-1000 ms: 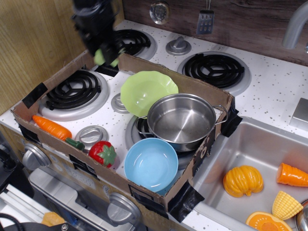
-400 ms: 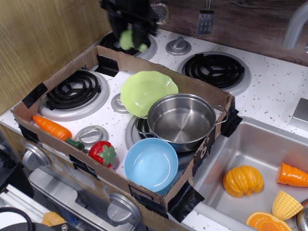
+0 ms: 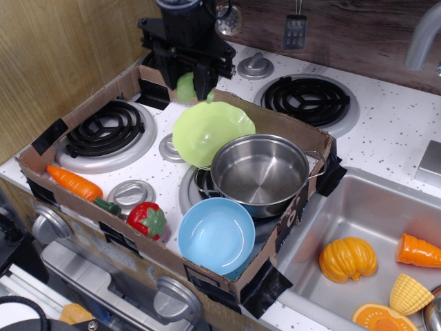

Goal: Put broccoli in pot

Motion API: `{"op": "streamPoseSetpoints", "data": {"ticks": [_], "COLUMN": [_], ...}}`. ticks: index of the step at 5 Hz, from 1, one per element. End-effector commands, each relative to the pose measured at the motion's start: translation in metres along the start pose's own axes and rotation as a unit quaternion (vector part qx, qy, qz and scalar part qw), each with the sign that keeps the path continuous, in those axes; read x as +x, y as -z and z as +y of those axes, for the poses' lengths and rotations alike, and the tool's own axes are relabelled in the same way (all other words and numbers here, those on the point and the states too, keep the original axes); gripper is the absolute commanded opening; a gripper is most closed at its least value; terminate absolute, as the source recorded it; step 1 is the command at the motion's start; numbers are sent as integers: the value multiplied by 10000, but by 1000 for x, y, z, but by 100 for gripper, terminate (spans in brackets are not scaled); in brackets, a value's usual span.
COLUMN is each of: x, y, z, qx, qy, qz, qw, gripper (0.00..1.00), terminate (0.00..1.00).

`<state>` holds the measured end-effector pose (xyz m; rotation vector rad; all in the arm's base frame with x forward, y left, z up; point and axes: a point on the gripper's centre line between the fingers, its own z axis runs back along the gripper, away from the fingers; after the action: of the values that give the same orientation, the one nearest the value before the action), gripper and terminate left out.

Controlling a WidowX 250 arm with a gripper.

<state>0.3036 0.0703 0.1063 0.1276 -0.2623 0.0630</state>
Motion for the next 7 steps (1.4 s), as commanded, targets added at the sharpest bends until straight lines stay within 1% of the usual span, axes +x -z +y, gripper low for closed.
{"op": "streamPoseSetpoints", "data": {"ticks": [1,2,3,4,5,6,7], "x": [-5,-15,-19,-16,-12,-8,-5], "y": [-23,-17,-7,5,11,12,7], "z": [-25,-37,-45,-46,-46,-45,-44], "qx": [-79,-284,-493,-806,-1012,-997,-881], "qy": [-342,-384,-250,-227,-162,-68,176], "qz": [-286,-291,-171,-176,-168,-232,-311], "qw": [9990,9984,9983,9963,9946,9947,9955], "gripper": [0,0,0,0,100,100,100], "terminate": [0,0,0,0,0,0,0]}}
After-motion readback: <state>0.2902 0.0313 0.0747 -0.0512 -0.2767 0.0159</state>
